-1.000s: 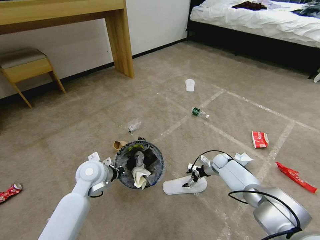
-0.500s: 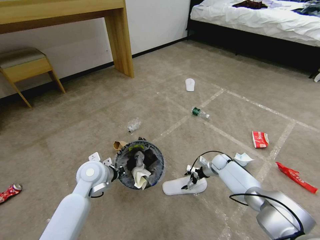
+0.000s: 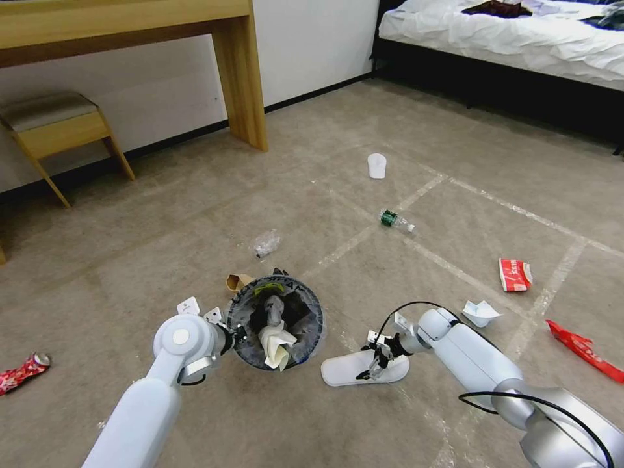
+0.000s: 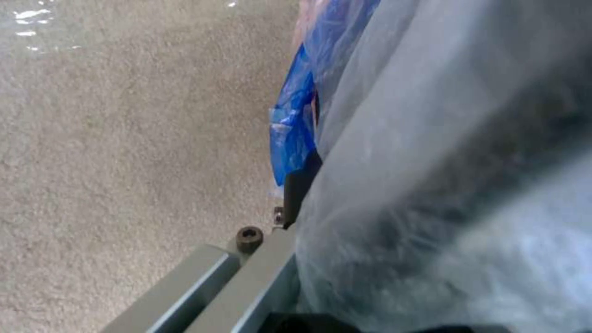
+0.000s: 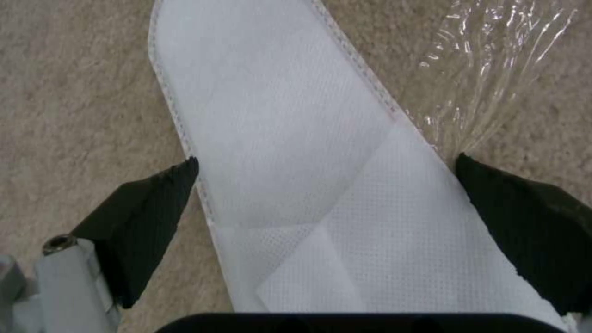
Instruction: Pick up the trash bin and place the garbage on the floor into it.
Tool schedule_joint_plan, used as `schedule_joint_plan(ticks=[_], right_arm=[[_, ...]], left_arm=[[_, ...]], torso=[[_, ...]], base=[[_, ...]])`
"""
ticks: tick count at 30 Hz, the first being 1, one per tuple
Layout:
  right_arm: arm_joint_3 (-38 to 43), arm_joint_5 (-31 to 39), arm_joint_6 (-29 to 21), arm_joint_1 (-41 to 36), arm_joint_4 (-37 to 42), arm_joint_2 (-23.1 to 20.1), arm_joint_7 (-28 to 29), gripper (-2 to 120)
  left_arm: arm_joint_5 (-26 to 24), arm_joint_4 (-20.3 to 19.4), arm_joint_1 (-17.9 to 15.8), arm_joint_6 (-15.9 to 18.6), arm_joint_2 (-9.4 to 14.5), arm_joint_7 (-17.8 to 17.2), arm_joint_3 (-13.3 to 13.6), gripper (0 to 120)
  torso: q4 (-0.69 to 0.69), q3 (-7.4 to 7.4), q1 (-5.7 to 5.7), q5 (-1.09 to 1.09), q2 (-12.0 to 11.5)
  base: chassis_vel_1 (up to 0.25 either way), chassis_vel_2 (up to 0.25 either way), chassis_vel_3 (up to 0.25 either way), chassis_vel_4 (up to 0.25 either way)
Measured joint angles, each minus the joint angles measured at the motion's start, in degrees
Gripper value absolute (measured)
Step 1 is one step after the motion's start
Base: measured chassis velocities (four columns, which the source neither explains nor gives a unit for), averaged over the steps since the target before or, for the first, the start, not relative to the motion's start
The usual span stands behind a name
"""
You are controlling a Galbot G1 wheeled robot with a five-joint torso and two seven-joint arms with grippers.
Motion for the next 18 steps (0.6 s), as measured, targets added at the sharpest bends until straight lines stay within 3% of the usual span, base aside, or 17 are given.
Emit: schedule_joint_plan(ticks=[7, 18], right_arm=[[0.0, 0.3, 0.0, -0.4, 0.9, -1.1, 0.1, 83], [0.0, 1.1, 1.1, -0.4, 0.6, -2.0, -0.1, 62]], left_arm=[[0.2, -0.5, 0.3, 0.0, 0.0, -0.1, 0.0, 0], [0.6, -0.6, 0.4, 0.0, -0.1, -0.1, 0.0, 0]], torso=[[-0.09, -0.01, 0.0, -0.05, 0.0], [-0.07, -0.01, 0.0, -0.06, 0.0]], base=[[0.0, 0.0, 0.0, 0.0], [0.0, 0.0, 0.0, 0.0]])
